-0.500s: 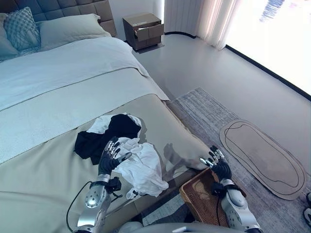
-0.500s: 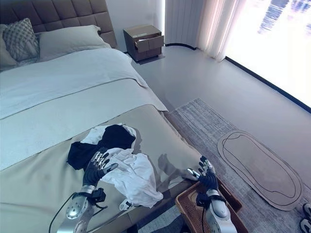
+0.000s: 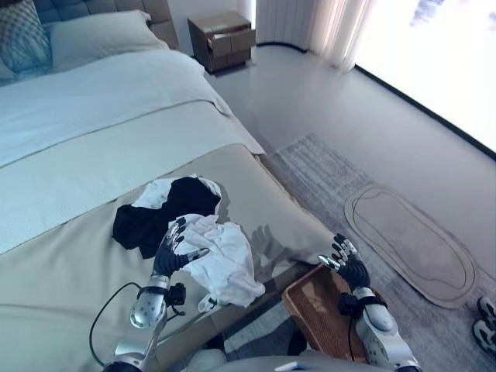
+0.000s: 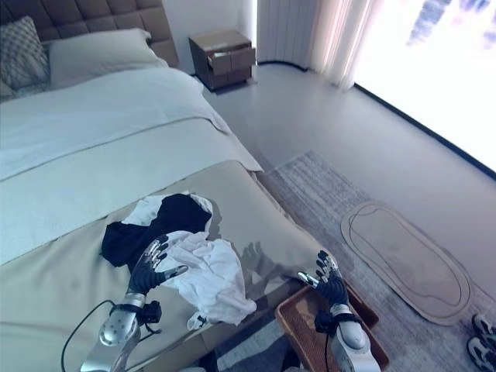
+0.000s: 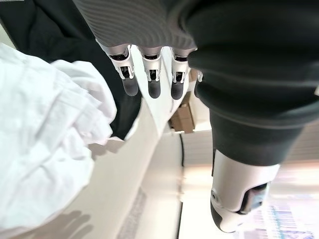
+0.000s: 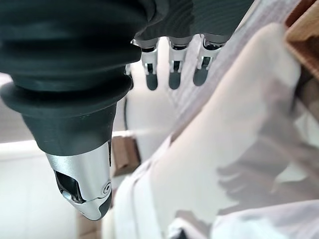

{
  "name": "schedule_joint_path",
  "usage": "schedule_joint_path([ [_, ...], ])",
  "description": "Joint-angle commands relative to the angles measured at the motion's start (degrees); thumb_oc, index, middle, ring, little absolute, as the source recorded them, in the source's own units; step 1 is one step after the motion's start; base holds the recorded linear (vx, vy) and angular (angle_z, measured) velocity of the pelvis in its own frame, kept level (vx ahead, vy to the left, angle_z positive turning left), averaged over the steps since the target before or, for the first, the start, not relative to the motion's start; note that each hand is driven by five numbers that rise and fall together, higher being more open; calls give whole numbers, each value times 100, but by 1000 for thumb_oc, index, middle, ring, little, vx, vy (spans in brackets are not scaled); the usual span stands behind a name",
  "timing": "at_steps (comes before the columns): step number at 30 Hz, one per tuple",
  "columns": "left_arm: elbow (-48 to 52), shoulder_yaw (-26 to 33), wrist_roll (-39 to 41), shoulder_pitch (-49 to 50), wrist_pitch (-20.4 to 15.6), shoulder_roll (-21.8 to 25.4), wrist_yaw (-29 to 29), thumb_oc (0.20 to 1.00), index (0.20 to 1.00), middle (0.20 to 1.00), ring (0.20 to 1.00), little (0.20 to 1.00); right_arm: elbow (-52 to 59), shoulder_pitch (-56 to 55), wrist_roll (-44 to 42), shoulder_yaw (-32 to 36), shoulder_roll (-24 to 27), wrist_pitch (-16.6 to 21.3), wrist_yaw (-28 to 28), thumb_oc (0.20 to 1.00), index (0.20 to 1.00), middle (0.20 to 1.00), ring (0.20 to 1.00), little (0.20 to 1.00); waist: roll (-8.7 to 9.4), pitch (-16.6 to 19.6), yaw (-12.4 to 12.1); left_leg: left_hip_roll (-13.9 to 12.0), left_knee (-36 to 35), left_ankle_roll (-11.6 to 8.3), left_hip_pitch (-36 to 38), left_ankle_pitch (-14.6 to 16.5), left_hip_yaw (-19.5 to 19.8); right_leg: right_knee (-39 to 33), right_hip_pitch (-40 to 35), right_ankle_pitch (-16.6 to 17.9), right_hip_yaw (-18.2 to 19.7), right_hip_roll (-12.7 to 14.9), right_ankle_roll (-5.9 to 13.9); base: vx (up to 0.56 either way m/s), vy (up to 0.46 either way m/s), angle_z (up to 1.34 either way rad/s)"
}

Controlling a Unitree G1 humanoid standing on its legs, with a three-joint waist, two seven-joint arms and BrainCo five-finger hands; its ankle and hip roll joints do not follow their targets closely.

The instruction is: Pick up clothes into the bucket

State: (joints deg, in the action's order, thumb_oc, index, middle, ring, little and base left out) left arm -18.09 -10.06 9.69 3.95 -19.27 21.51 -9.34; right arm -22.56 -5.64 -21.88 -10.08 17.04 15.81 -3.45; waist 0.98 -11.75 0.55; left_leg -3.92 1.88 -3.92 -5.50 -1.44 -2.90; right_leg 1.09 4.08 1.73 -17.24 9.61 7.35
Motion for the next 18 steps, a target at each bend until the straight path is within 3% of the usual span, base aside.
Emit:
schedule_joint_path([
  [1, 72, 95, -442, -395, -270, 380, -413, 1000, 1000, 1000, 1000, 1000, 492, 504, 63, -93, 45, 249, -51, 1000, 1000, 1000, 1000, 1000, 336, -456, -14, -17, 923, 95, -462, 639, -6, 447, 373, 193, 498, 679, 358, -208, 56, -8],
  [4, 79, 45, -1020, -840, -286, 578, -840, 1000, 1000, 1000, 1000, 1000, 624, 828, 52, -136, 140, 321, -217, 1000, 1000, 1000, 1000, 1000, 320, -750, 72, -11, 1446, 108, -1302, 693, 26, 896, 1230, 156, 711, 774, 298, -180, 38, -11],
  [8, -7, -33, -1711, -1273, -198, 727, -1242, 1000, 1000, 1000, 1000, 1000, 738, 1136, 209, -251, 218, 415, -412, 1000, 1000, 1000, 1000, 1000, 302, -823, 126, -12, 1710, 127, -1881, 721, 21, 1148, 1832, 97, 877, 763, 251, -110, 13, 3],
  [11, -288, -218, -2524, -1991, 76, 815, -1885, 1000, 1000, 1000, 1000, 1000, 920, 1581, 265, -310, 275, 517, -689, 1000, 1000, 1000, 1000, 1000, 290, -950, 204, -34, 2169, 130, -2629, 827, 36, 1549, 2635, 21, 1058, 730, 203, -96, 11, -5],
  [14, -493, -324, -2773, -2358, 200, 875, -2152, 1000, 1000, 1000, 1000, 1000, 955, 1764, 252, -313, 290, 540, -796, 1000, 1000, 1000, 1000, 1000, 287, -962, 252, -53, 2385, 128, -2996, 862, 32, 1684, 2978, 13, 1134, 714, 196, -75, 13, -1],
  [16, -805, -532, -3296, -2907, 550, 1044, -2498, 1000, 1000, 1000, 1000, 1000, 1028, 1891, 227, -275, 316, 620, -938, 1000, 1000, 1000, 1000, 1000, 267, -1007, 349, -72, 2631, 138, -3395, 899, 72, 1922, 3376, -31, 1194, 702, 180, -36, 24, -3],
  [18, -892, -574, -3448, -3079, 644, 1116, -2604, 1000, 1000, 1000, 1000, 1000, 1057, 1894, 235, -244, 317, 632, -975, 1000, 1000, 1000, 1000, 1000, 262, -1009, 382, -71, 2766, 148, -3570, 933, 93, 2041, 3542, -65, 1216, 700, 173, 0, 0, 0],
])
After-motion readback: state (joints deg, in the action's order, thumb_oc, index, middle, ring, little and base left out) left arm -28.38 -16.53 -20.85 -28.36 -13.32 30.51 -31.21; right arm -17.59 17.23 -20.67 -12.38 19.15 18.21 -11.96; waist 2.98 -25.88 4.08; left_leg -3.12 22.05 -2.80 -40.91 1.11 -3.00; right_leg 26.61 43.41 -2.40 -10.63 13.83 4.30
